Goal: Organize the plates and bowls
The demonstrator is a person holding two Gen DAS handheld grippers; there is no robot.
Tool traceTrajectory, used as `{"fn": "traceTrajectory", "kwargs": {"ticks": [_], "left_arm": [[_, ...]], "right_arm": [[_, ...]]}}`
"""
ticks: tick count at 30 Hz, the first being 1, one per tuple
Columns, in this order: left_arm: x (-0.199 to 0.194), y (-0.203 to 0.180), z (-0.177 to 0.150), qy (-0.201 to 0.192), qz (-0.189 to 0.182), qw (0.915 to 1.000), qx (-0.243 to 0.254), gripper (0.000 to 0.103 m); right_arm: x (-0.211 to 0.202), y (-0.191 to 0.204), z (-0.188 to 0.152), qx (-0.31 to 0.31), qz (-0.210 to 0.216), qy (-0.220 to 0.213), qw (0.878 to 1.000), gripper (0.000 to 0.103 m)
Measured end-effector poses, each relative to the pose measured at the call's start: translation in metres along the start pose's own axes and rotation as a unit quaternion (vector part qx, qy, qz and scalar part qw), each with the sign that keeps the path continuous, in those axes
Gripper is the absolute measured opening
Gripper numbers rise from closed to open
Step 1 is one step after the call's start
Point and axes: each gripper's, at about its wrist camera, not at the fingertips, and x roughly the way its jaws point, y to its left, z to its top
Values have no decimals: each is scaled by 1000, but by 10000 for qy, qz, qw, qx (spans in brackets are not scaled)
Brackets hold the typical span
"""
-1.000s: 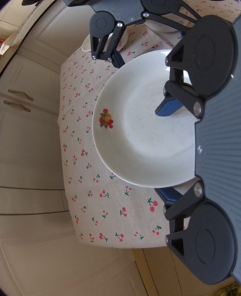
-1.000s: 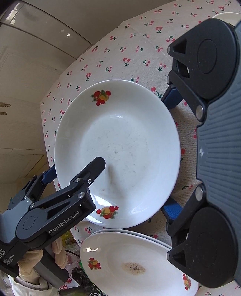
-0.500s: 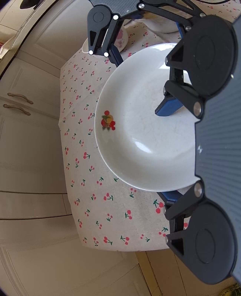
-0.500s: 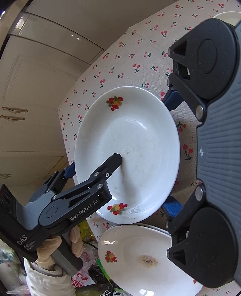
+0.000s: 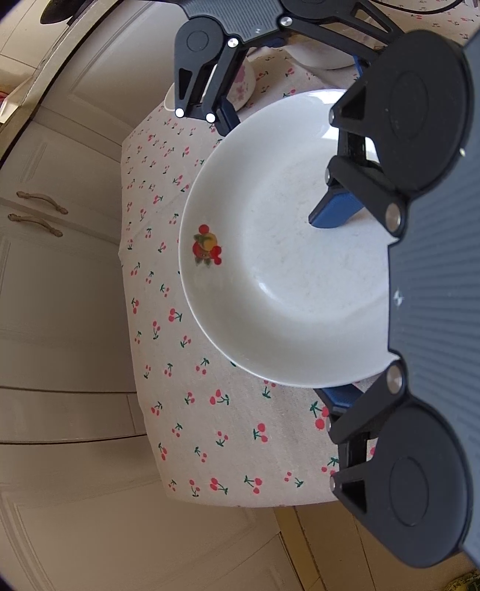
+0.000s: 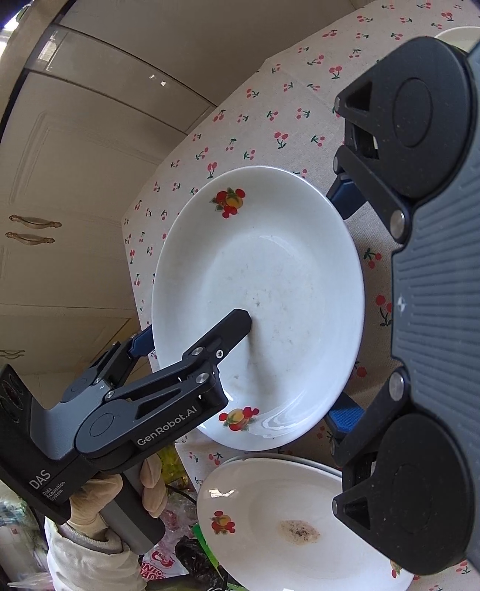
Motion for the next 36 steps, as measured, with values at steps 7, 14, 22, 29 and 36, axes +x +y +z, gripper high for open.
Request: {"fn": "traceTrajectory", "kwargs": {"ticks": [7,14,22,29,36], "left_arm": [[-7,-4,3,-114,34,9999,50,84],[-23,-14,7,-263,77,9995,143,84],[-58,-31,1,-451,139,9986,230,84],[-96,-53,-16,-620,211,9974,303,84],[-121,-72,-47,-634,218,9972,316,84]], "right_arm": [[-8,1,1,5,-59,-80,10000,100],[-28,6,4,-20,-149,-163,9998,100],[-60,27,8,-106,-277,-302,9991,100],[-89,59,6,-155,-371,-451,9982,100],[-109,105,-5,-127,-425,-529,9976,100]]}}
